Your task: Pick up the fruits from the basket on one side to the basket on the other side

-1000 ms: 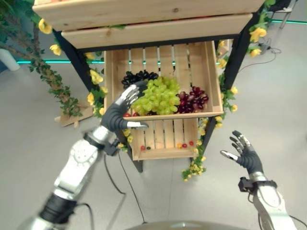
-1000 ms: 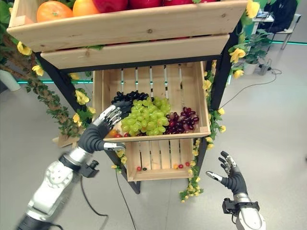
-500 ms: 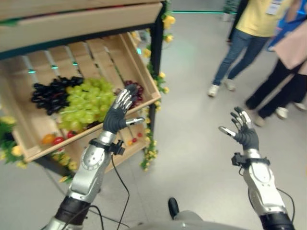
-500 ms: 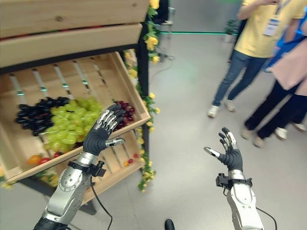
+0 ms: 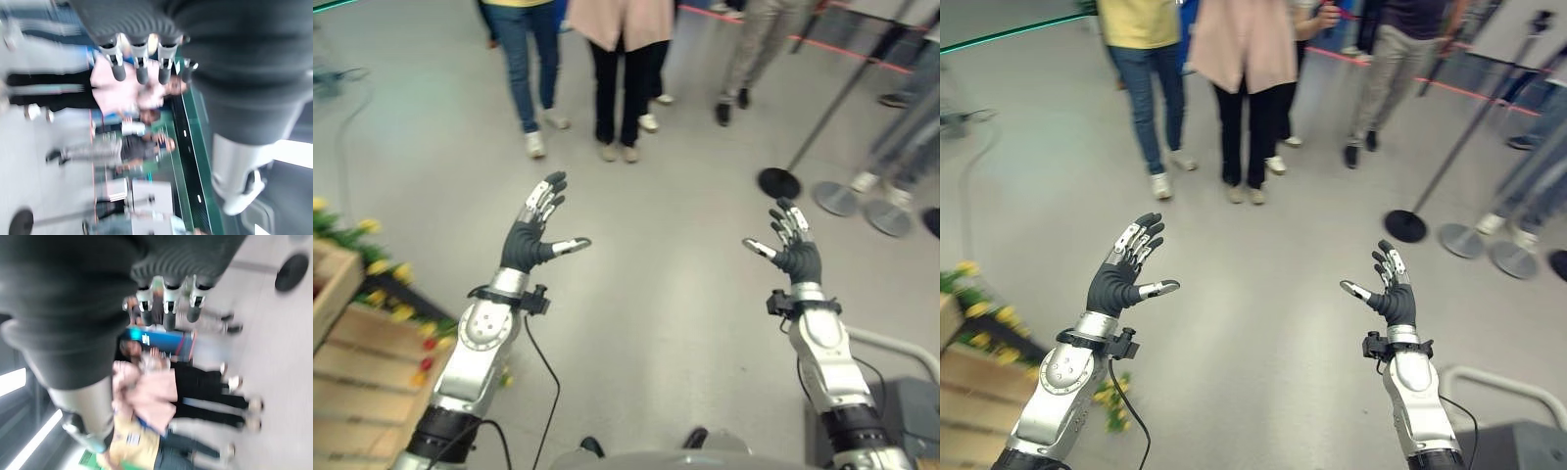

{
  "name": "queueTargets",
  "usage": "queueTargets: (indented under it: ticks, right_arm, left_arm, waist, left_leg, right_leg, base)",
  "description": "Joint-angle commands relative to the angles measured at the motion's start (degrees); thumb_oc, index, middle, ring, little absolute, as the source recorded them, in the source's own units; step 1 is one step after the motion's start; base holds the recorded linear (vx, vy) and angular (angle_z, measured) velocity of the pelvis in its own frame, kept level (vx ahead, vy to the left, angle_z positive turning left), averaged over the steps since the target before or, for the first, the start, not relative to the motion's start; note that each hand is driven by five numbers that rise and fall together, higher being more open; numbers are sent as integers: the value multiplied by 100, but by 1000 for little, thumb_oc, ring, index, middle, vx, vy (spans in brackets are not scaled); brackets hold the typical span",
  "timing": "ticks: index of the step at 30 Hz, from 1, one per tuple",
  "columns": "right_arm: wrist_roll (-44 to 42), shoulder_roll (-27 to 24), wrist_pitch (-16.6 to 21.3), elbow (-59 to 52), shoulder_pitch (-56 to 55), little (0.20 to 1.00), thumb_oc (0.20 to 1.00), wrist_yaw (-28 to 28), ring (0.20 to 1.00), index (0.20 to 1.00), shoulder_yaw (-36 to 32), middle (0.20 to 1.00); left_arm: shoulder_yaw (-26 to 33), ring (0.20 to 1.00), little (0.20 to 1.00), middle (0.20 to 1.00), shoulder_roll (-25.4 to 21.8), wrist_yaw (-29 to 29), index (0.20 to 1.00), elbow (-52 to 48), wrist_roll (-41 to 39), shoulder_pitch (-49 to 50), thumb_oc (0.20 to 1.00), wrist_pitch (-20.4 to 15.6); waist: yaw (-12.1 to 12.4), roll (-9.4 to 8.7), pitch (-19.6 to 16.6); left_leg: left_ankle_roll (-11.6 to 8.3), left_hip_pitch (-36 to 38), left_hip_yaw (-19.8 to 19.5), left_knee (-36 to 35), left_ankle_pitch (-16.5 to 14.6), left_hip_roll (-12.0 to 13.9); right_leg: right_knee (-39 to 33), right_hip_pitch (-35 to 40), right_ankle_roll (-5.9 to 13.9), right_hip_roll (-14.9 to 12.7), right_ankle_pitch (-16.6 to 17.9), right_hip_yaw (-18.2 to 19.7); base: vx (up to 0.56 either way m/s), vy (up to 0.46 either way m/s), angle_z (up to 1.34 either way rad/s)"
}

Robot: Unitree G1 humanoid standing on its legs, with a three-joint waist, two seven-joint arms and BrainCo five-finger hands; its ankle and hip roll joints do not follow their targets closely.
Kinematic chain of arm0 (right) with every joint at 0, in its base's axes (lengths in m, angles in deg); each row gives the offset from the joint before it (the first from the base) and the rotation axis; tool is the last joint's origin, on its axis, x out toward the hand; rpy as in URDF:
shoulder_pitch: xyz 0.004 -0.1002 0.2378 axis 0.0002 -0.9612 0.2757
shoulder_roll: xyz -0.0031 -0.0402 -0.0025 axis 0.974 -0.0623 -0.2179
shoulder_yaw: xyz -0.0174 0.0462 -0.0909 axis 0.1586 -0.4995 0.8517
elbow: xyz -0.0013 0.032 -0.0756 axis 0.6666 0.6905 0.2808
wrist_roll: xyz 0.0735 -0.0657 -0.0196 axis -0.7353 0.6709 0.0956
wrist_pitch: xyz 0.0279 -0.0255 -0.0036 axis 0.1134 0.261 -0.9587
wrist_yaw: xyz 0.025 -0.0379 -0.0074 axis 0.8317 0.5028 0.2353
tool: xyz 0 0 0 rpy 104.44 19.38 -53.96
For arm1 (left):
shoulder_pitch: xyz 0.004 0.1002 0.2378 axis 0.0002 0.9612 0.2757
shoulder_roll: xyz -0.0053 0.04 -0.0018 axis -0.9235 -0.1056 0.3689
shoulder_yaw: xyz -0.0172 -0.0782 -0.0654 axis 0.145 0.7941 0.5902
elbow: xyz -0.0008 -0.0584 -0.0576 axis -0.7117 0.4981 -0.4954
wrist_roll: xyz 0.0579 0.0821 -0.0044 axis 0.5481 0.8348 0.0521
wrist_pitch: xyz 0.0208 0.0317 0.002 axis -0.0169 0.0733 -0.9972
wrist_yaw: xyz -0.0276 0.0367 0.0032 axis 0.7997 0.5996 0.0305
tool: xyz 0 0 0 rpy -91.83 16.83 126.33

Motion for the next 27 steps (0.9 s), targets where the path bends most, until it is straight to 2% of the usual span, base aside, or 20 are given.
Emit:
queueTargets:
  ticks: [1,2,3,4,5,6,8,9,10,11,12,13,14,18,20,21,22,23,25,27]
  right_arm:
    - [219,-292,208,-385,116,1000,1000,36,1000,1000,-73,1000]
    - [277,-333,225,-574,-64,1000,1000,15,1000,1000,-176,1000]
    - [277,-336,214,-599,-82,1000,1000,12,1000,1000,-179,1000]
    - [251,-350,230,-694,-232,1000,1000,-24,1000,1000,-251,1000]
    - [250,-351,227,-701,-239,1000,1000,-25,1000,1000,-254,1000]
    - [167,-416,334,-763,-386,1000,1000,31,1000,1000,-385,1000]
    - [165,-428,333,-779,-401,1000,1000,37,1000,1000,-383,1000]
    - [80,-471,402,-819,-535,1000,1000,73,1000,1000,-528,1000]
    - [58,-498,411,-830,-548,1000,1000,90,1000,1000,-518,1000]
    - [45,-576,437,-743,-332,1000,1000,178,1000,1000,-391,1000]
    - [46,-577,444,-728,-315,1000,1000,182,1000,1000,-397,1000]
    - [61,-584,449,-594,-99,1000,1000,194,1000,1000,-233,1000]
    - [102,-592,462,-493,53,1000,1000,185,1000,1000,-93,1000]
    - [106,-578,465,-557,-60,1000,1000,148,1000,1000,-191,1000]
    - [121,-594,473,-549,-109,1000,1000,108,1000,1000,-162,1000]
    - [113,-599,487,-542,-97,1000,1000,107,1000,1000,-138,1000]
    - [114,-600,485,-541,-100,1000,1000,107,1000,1000,-139,1000]
    - [117,-615,500,-506,-101,1000,1000,114,1000,1000,-144,1000]
    - [137,-688,483,-488,-156,1000,1000,129,1000,1000,-196,1000]
    - [143,-713,459,-537,-208,1000,1000,101,1000,1000,-228,1000]
  left_arm:
    - [-150,1000,1000,1000,-12,-83,1000,-184,210,-497,1000,-253]
    - [-209,1000,1000,1000,49,-120,1000,-124,217,-581,1000,-264]
    - [-214,1000,1000,1000,55,-122,1000,-109,220,-587,1000,-274]
    - [-260,1000,1000,1000,108,-138,1000,-59,191,-616,1000,-277]
    - [-264,1000,1000,1000,109,-138,1000,-55,192,-616,1000,-279]
    - [-420,1000,1000,1000,213,-116,1000,12,199,-681,1000,-276]
    - [-426,1000,1000,1000,227,-121,1000,36,204,-691,1000,-288]
    - [-486,1000,1000,1000,279,-97,1000,59,115,-723,1000,-275]
    - [-542,1000,1000,1000,312,-117,1000,140,114,-773,1000,-264]
    - [-712,1000,1000,1000,369,-219,1000,220,163,-957,1000,-264]
    - [-720,1000,1000,1000,370,-226,1000,229,170,-978,1000,-265]
    - [-683,1000,1000,1000,366,-324,1000,205,292,-955,1000,-286]
    - [-634,1000,1000,1000,377,-385,1000,193,337,-902,1000,-403]
    - [-552,1000,1000,1000,420,-381,1000,198,324,-825,1000,-430]
    - [-509,1000,1000,1000,468,-392,1000,202,290,-760,1000,-417]
    - [-456,1000,1000,1000,459,-417,1000,190,323,-736,1000,-424]
    - [-459,1000,1000,1000,461,-417,1000,193,323,-735,1000,-424]
    - [-458,1000,1000,1000,439,-436,1000,198,359,-736,1000,-426]
    - [-430,1000,1000,1000,458,-640,1000,286,497,-803,1000,-452]
    - [-398,1000,1000,1000,480,-659,1000,316,520,-761,1000,-465]
  waist:
    - [-188,-150,-285]
    - [-443,-180,-269]
    - [-415,-177,-271]
    - [-554,-196,-277]
    - [-538,-192,-280]
    - [-871,-177,-273]
    - [-822,-153,-277]
    - [-1073,-165,-284]
    - [-1009,-128,-272]
    - [-715,-120,-121]
    - [-727,-121,-116]
    - [-540,-222,-59]
    - [-407,-296,-17]
    - [-382,-383,-37]
    - [-251,-386,-16]
    - [-160,-353,22]
    - [-155,-358,9]
    - [-177,-320,5]
    - [-282,-174,-16]
    - [-300,-148,-25]
  left_leg:
    - [300,-202,-619,-198,90,-72]
    - [213,-117,-459,10,82,151]
    - [195,-122,-423,41,87,179]
    - [99,-89,-338,142,98,396]
    - [89,-90,-326,153,99,411]
    - [-119,-8,-197,310,279,751]
    - [-169,9,-148,329,302,804]
    - [-266,33,-89,478,383,1044]
    - [-389,-31,-421,734,502,1130]
    - [-345,-540,-2018,1130,343,569]
    - [-330,-576,-2038,1166,329,568]
    - [-84,-885,-2992,1305,188,-93]
    - [47,-1063,-3397,1261,-21,-348]
    - [22,-1351,-3362,1087,113,-214]
    - [-64,-1574,-3887,896,337,-287]
    - [-166,-1572,-4512,517,631,-310]
    - [-169,-1538,-4507,485,596,-314]
    - [-226,-1609,-4772,336,744,-239]
    - [-372,-1642,-4796,-66,1105,-67]
    - [-351,-1520,-4673,-173,1064,-70]
  right_leg:
    - [-1322,485,838,23,942,596]
    - [-1403,301,726,233,733,970]
    - [-1410,289,696,254,721,984]
    - [-1460,226,585,493,476,1249]
    - [-1462,219,574,507,470,1260]
    - [-1562,89,380,948,110,1608]
    - [-1567,76,343,1005,85,1652]
    - [-1661,0,239,1314,-110,2026]
    - [-1753,36,139,1541,-262,2239]
    - [-1925,190,5,1891,-368,2708]
    - [-1932,184,5,1883,-360,2690]
    - [-2019,136,-52,2020,-204,3056]
    - [-2124,275,-44,2237,-226,3586]
    - [-2191,416,-51,2244,-257,3989]
    - [-2204,567,-79,2341,-318,4343]
    - [-2220,659,-90,2461,-327,4760]
    - [-2230,680,-88,2456,-357,4767]
    - [-2209,723,-79,2494,-401,4935]
    - [-2190,882,25,2455,-555,5169]
    - [-2217,919,48,2424,-577,5258]
  base:
    - [45,-433,-339]
    - [62,-271,-231]
    - [111,-456,-182]
    - [42,-219,-91]
    - [135,-557,-92]
    - [96,-381,-86]
    - [85,-334,-110]
    - [156,-372,-100]
    - [316,-549,-62]
    - [244,-287,-80]
    - [142,-284,-199]
    - [122,-207,-294]
    - [117,-211,-301]
    - [206,-43,-161]
    - [289,31,-133]
    - [242,36,-189]
    - [227,79,-197]
    - [186,79,-181]
    - [279,205,-146]
    - [178,191,-106]
